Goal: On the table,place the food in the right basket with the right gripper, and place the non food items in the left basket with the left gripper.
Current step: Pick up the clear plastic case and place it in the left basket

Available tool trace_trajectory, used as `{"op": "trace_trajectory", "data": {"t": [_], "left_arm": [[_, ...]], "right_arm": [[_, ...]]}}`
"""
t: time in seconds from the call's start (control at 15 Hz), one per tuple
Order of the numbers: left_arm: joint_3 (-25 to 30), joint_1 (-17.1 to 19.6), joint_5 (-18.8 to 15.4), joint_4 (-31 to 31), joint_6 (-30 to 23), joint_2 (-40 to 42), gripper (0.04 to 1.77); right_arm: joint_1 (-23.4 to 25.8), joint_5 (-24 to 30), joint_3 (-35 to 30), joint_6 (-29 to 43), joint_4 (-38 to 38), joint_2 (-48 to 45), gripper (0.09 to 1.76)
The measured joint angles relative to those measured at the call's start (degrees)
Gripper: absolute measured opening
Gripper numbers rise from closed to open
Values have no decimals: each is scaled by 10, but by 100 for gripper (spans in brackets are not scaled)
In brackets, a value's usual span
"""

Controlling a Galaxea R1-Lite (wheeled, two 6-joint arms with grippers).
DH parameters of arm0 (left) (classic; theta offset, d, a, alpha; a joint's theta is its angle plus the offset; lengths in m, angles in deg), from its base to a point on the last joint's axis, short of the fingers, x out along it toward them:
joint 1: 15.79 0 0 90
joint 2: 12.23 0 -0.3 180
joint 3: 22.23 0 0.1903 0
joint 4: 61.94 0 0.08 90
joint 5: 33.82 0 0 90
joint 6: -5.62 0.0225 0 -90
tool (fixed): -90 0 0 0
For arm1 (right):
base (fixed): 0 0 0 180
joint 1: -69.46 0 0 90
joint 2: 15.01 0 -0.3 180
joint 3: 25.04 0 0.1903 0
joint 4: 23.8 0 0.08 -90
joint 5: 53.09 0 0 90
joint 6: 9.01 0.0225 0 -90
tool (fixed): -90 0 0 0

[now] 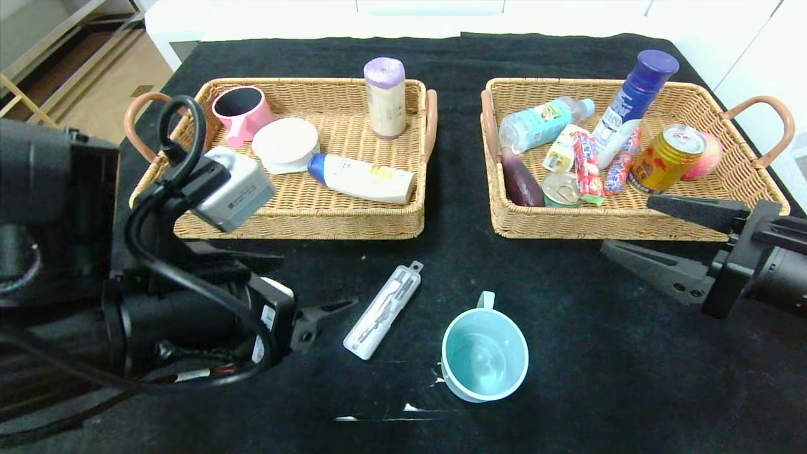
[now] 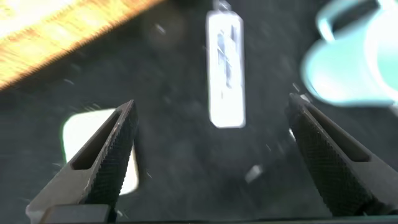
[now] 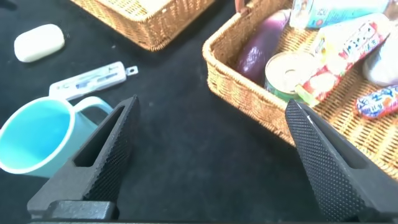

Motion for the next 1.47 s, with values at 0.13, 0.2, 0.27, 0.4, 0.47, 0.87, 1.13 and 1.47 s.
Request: {"op": "trace_trajectory", "data": {"t": [0.13,0.2,0.27,0.4,0.47,0.87,1.13,1.47], "left_arm": [[-25,12,0,-32,0,-23,172],[-31,17,-5,-45,0,-34,172],[-36,21,-9,-51,-5,-44,172],[-36,24,-9,-54,-8,-53,172],[-34,24,-14,-54,-7,-53,172],[-8,23,-73,-53,95,-27,172],[7,13,-84,-54,118,-39,172],[-6,8,-36,-56,113,-78,172]], "right_arm": [[4,0,2,0,0,0,170],[4,0,2,0,0,0,170],[4,0,2,0,0,0,170],[4,-1,3,0,0,-1,170],[5,-1,3,0,0,-2,170],[4,-1,2,0,0,-8,170],[4,-1,2,0,0,-9,170],[4,-1,2,0,0,-8,170]]}}
